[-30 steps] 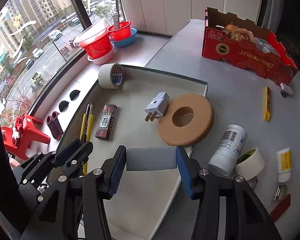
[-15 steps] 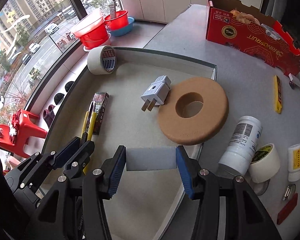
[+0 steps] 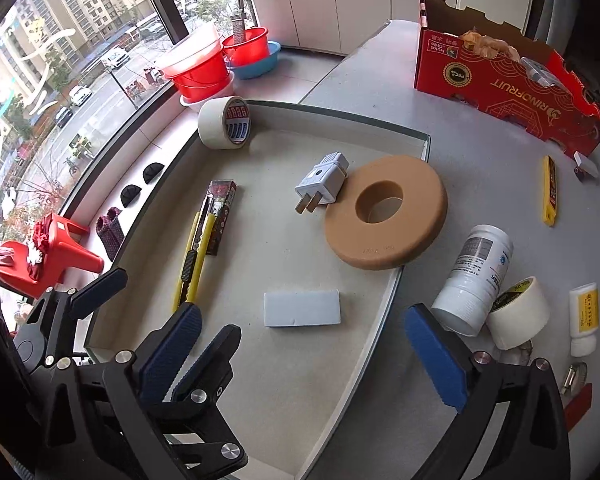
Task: Organize rigid objects
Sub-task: 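Carry the box cutter and eraser into the tray and release both, then move both grippers back toward the bottles and red case on the table, then grasp the white pill bottle with the left gripper while the right grasps the red case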
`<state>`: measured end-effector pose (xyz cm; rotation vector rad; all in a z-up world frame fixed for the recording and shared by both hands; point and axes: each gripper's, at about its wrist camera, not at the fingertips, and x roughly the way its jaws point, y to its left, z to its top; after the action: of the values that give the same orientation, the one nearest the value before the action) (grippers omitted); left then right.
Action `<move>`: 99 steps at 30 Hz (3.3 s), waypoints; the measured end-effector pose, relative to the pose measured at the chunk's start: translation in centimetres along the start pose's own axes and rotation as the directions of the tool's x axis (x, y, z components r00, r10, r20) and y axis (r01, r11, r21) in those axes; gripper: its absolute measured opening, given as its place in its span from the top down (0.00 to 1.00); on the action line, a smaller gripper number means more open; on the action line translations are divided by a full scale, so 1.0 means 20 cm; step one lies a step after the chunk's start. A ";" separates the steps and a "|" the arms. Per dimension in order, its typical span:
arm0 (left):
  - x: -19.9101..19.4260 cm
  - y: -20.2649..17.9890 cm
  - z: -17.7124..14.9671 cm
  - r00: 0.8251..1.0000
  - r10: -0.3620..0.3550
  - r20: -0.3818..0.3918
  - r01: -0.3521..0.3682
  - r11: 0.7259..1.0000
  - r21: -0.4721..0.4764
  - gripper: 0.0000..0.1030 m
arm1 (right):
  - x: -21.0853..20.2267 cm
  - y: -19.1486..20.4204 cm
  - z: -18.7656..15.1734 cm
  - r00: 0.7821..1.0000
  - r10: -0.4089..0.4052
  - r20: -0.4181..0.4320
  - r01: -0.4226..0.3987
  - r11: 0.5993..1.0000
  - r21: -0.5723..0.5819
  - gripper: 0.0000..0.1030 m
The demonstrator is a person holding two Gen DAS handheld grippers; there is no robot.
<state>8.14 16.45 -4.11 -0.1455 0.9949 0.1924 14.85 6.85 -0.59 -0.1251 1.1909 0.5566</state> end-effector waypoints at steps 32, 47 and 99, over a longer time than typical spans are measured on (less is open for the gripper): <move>-0.27 -0.12 -0.11 0.999 0.032 -0.016 -0.032 0.999 0.001 0.01 | -0.29 0.00 -0.18 0.997 0.027 0.071 -0.028 0.999 0.023 0.00; -0.23 -0.90 -0.14 0.994 -0.069 -0.086 0.090 0.958 0.272 0.00 | -0.50 -0.94 -0.77 0.990 -0.101 0.098 0.046 0.892 0.449 0.00; 0.07 -1.15 0.09 0.941 -0.334 -0.043 0.336 0.920 0.201 0.00 | -0.43 -1.15 -1.20 0.944 -0.314 0.098 0.279 0.922 0.268 0.00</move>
<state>15.52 -5.51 -3.55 -0.1252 0.9754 -0.2262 3.24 -24.97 -6.39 -0.0483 1.0703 0.1411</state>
